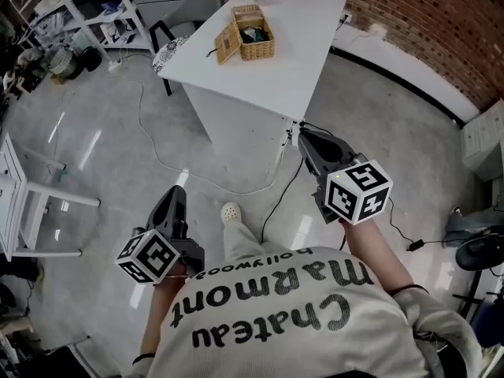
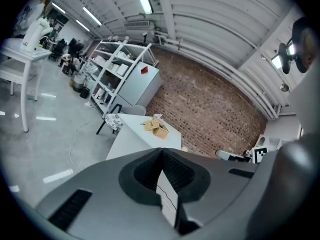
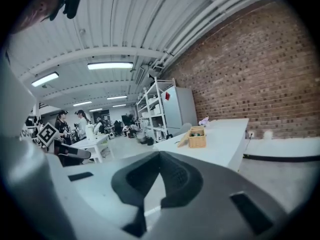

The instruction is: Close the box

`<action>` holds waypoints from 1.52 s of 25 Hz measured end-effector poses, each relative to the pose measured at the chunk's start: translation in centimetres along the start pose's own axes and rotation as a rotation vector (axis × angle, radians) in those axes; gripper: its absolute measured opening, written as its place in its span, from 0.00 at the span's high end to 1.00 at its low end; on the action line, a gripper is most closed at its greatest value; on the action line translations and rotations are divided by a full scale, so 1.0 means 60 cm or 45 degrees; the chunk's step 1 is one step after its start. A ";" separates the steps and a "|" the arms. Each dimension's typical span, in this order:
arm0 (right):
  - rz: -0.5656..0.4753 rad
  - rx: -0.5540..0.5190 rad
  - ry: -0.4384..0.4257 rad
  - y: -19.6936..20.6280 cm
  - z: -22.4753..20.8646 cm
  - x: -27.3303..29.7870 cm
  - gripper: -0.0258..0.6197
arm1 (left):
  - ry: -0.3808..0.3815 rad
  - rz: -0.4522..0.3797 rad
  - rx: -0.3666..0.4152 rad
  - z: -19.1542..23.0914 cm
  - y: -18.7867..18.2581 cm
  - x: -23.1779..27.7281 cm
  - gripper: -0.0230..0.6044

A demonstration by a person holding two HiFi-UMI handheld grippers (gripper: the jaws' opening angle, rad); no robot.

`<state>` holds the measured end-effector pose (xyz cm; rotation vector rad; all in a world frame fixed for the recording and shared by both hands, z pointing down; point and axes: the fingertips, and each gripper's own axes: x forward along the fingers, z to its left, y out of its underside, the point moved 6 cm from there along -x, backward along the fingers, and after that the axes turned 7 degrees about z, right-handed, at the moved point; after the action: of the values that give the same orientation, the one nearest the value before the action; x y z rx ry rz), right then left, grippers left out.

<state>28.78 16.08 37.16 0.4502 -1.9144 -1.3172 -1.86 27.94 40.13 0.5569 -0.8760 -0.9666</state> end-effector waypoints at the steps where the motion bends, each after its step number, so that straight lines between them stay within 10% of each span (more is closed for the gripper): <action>1: 0.007 0.000 0.011 -0.004 -0.005 0.011 0.96 | 0.007 -0.001 0.002 0.003 -0.009 0.011 0.96; 25: -0.053 0.124 0.113 -0.209 -0.034 0.321 0.96 | 0.126 -0.055 0.073 0.174 -0.348 0.217 0.96; 38: 0.167 0.216 0.176 -0.135 -0.062 0.477 0.96 | 0.065 -0.022 -0.008 0.309 -0.376 0.256 0.96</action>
<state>11.85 -8.30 41.50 0.4782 -1.9128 -1.0186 -23.61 3.15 39.31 0.5820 -0.8233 -0.9667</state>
